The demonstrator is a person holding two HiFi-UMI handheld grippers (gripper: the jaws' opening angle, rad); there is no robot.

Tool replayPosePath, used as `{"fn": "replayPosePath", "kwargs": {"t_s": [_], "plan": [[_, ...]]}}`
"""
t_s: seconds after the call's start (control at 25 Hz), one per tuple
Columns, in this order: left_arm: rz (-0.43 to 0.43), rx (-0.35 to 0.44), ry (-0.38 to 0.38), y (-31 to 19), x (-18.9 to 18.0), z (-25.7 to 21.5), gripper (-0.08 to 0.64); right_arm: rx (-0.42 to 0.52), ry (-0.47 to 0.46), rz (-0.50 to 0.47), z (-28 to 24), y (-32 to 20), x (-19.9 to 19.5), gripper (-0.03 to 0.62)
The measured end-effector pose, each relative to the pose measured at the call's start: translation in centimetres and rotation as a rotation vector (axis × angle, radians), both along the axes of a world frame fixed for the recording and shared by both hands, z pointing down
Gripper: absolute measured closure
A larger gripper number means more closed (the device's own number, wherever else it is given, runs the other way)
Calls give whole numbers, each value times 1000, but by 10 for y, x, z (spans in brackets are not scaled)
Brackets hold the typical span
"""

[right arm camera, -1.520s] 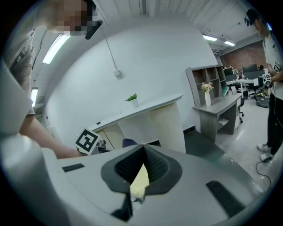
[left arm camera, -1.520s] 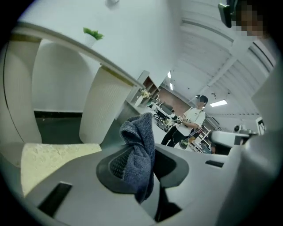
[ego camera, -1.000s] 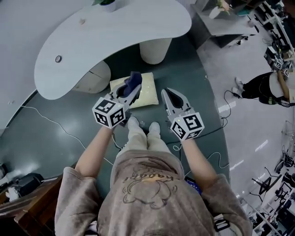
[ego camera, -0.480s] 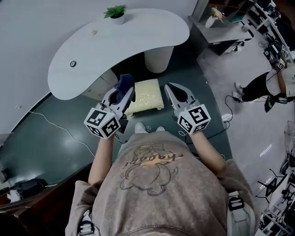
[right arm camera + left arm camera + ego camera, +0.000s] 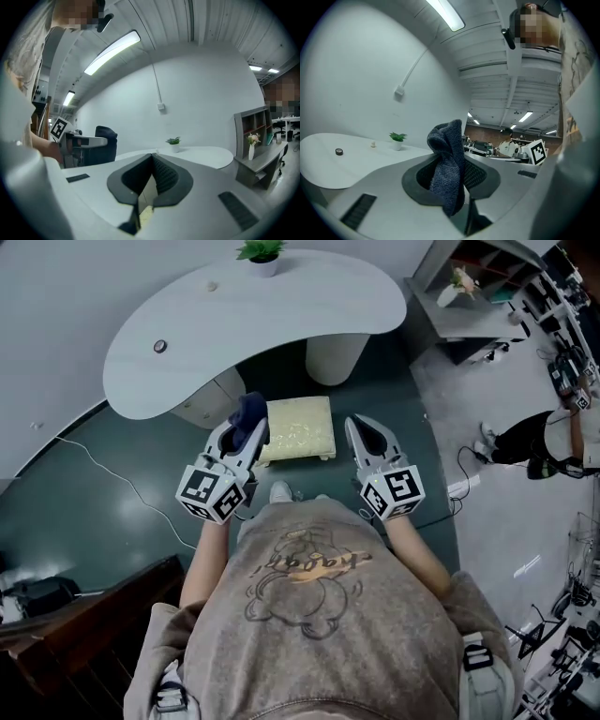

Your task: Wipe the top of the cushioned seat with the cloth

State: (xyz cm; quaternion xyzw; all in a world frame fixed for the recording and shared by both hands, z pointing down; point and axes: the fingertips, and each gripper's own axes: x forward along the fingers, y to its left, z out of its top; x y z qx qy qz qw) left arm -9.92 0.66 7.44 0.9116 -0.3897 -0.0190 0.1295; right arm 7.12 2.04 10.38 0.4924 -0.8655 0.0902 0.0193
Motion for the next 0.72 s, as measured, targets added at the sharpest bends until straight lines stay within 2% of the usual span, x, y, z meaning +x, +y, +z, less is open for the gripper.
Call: {"fn": "replayPosePath", "kwargs": {"t_s": [0.36,0.72], "plan": [[-16,-23,-44,-1,-6,34,462,-44,11,-15,24,-3,-9,586],[-36,-42,-32,4,-10,35,462,-51,22,-16,27,-1,-8,588]]}}
